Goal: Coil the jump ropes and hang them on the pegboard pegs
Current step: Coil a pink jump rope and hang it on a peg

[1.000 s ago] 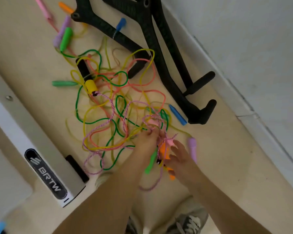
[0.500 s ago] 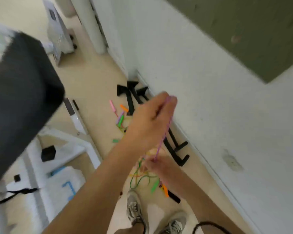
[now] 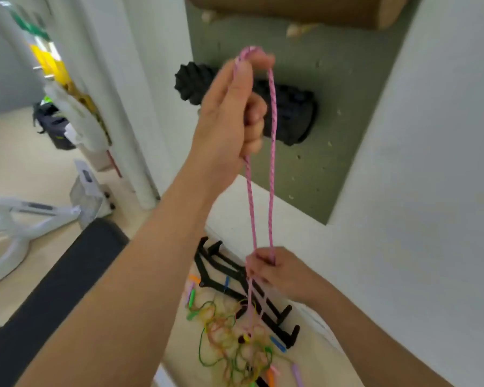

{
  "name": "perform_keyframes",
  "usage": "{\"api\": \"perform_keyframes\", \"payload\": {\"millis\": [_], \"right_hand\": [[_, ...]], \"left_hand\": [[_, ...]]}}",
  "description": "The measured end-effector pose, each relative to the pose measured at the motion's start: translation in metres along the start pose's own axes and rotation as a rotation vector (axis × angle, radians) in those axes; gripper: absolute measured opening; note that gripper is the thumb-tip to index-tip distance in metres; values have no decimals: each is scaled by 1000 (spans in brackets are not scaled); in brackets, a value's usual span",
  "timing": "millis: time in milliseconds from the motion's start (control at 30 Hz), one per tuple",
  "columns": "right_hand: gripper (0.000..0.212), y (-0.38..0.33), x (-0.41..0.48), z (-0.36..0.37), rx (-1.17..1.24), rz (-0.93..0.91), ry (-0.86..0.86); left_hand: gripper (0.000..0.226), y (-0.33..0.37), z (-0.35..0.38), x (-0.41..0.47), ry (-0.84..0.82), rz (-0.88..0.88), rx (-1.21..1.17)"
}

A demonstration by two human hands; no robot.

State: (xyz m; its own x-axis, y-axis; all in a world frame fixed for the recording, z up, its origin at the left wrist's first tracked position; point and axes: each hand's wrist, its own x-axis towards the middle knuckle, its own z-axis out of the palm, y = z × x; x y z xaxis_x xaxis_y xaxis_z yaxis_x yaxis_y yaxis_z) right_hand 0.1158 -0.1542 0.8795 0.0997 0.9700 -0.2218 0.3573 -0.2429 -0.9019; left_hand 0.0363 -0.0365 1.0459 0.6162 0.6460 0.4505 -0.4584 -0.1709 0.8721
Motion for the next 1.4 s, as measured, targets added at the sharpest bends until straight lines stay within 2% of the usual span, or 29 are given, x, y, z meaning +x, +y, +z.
{"api": "perform_keyframes", "payload": {"millis": [67,133,167,233,267,300,333,400,467,500,567,633,667,733,833,933,967,1000,1100,1200,1300,1400], "right_hand": [[37,-38,-12,-18,55,-65,207],[40,-81,-28,-44,178,-177,432],[40,-104,-37,-58,267,-242,548],[40,-142,-54,-83,442,-350,696],[39,-159,-67,-97,520,-387,749],[38,-174,-78,-110,591,-406,778],[36,-184,-84,-123,652,-396,790],[35,-192,-110,-147,787,-388,895],[32,-185,-136,-166,981,-411,952],[31,-179,-148,-171,1061,-415,941],[29,-169,-163,-172,1132,-415,869],[29,-162,-174,-168,1131,-406,825],[29,-159,-181,-167,1129,-396,837],[27,-150,-204,-170,1144,-399,916],[34,-124,-252,-175,1101,-384,1064],[80,-76,-278,-156,924,-100,1176],[92,-56,-281,-143,887,-58,1129],[95,-38,-284,-127,839,-58,1047],[72,-3,-298,-81,656,0,836],[22,24,-324,-55,486,114,824],[26,64,-358,-44,312,303,880],[30,118,-407,-32,171,505,845]], "left_hand": [[14,20,-6,13,-48,79,-5],[18,18,1,21,-24,-39,-24],[14,5,3,13,-117,-116,-19],[41,-31,9,-24,-423,-271,149],[43,-44,21,-46,-563,-364,248],[36,-57,30,-64,-622,-406,359],[31,-67,33,-76,-608,-462,415],[29,-73,36,-80,-576,-493,273],[15,-71,50,-66,-522,-468,55],[4,-66,62,-58,-569,-443,1],[25,-58,92,-55,-763,-383,83],[11,-52,132,-66,-947,-322,182],[16,-50,148,-75,-1015,-313,198],[34,-52,176,-90,-1010,-354,169],[38,-48,205,-94,-860,-509,-13],[39,-31,248,-84,-681,-689,-300],[40,-26,266,-82,-648,-721,-380],[41,-20,284,-81,-627,-745,-450],[42,-5,339,-84,-610,-762,-520],[42,12,387,-88,-564,-741,-574],[40,31,425,-76,-483,-681,-665],[39,50,455,-63,-422,-649,-766]]}}
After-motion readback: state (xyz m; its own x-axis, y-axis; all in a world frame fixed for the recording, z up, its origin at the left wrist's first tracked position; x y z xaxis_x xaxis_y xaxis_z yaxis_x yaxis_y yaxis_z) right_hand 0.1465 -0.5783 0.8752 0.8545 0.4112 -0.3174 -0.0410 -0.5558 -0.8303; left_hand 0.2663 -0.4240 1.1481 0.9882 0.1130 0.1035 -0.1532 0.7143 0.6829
